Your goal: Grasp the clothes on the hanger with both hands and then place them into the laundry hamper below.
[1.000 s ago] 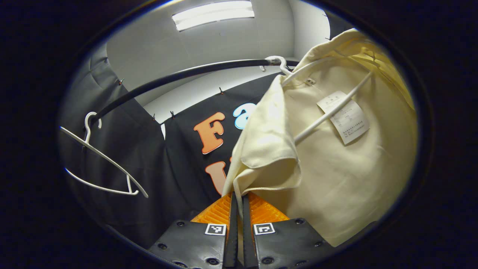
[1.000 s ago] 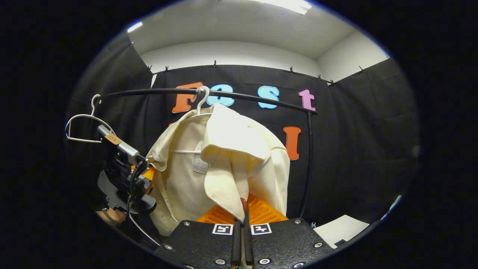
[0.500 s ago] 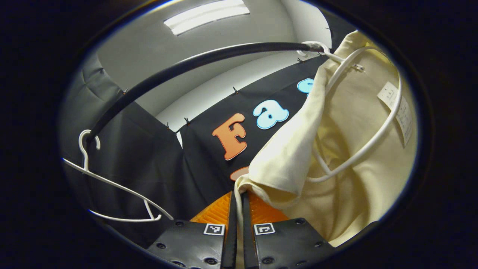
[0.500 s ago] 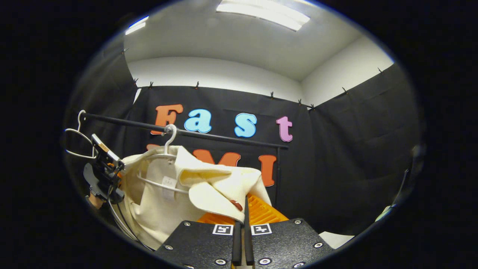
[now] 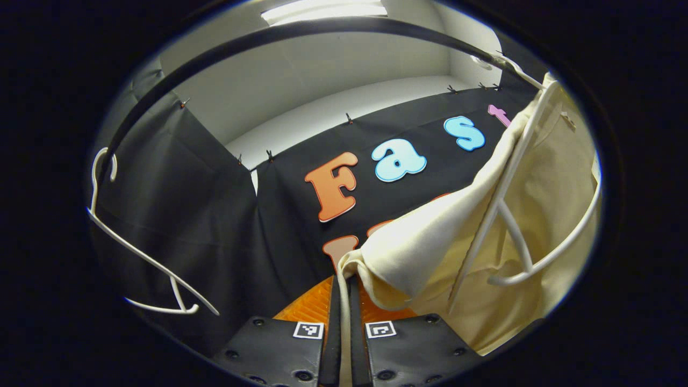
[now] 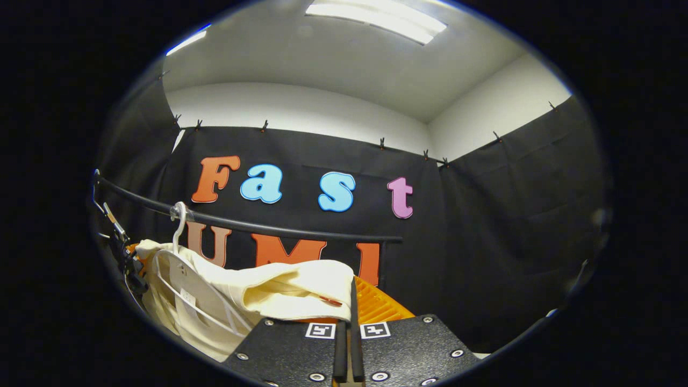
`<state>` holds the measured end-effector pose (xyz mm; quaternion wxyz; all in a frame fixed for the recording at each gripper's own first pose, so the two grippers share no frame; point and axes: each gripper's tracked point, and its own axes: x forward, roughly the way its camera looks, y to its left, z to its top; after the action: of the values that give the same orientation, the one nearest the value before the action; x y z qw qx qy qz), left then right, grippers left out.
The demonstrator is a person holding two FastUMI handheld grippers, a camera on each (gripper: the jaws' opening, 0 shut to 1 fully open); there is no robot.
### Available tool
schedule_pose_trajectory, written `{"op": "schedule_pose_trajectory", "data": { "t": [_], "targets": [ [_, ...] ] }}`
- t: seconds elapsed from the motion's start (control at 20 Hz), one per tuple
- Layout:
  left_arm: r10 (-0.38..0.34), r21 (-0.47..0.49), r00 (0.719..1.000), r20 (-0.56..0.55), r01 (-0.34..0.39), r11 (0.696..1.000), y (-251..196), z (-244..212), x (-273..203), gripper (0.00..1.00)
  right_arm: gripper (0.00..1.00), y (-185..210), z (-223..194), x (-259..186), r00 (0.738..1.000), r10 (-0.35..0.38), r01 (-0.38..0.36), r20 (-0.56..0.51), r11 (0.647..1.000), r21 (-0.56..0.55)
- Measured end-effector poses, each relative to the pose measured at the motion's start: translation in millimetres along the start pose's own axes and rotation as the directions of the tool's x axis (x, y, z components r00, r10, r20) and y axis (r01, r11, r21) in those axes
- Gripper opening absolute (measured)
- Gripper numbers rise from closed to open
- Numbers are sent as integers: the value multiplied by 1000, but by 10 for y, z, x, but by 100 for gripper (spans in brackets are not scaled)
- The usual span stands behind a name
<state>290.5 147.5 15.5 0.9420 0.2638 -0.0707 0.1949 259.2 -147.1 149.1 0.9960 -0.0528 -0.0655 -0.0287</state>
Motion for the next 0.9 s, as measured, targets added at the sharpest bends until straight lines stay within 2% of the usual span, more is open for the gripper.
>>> {"op": "schedule_pose_trajectory", "data": {
  "t": [0.25,0.45,0.55,0.65,0.7,0.9],
  "targets": [
    [-11,11,998,-69,12,1000,-35,-367,-51,14,3,139,-679,-47,997,19,-18,-80,1000,11],
    [-17,-10,996,-88,16,1000,36,-571,-107,13,2,198,-1113,-214,989,20,-7,-145,996,90],
    [-23,15,995,-100,25,1000,73,-664,-219,12,2,231,-1324,-318,984,23,0,-177,992,127],
    [-26,42,994,-107,30,999,159,-787,-367,14,2,290,-1453,-432,982,35,-8,-188,990,144],
    [-26,42,994,-110,31,999,216,-826,-483,12,2,338,-1504,-500,980,45,-17,-193,989,148],
    [-21,29,992,-123,25,999,447,-861,-713,11,2,479,-1529,-736,978,74,-51,-196,992,119]
  ]
}}
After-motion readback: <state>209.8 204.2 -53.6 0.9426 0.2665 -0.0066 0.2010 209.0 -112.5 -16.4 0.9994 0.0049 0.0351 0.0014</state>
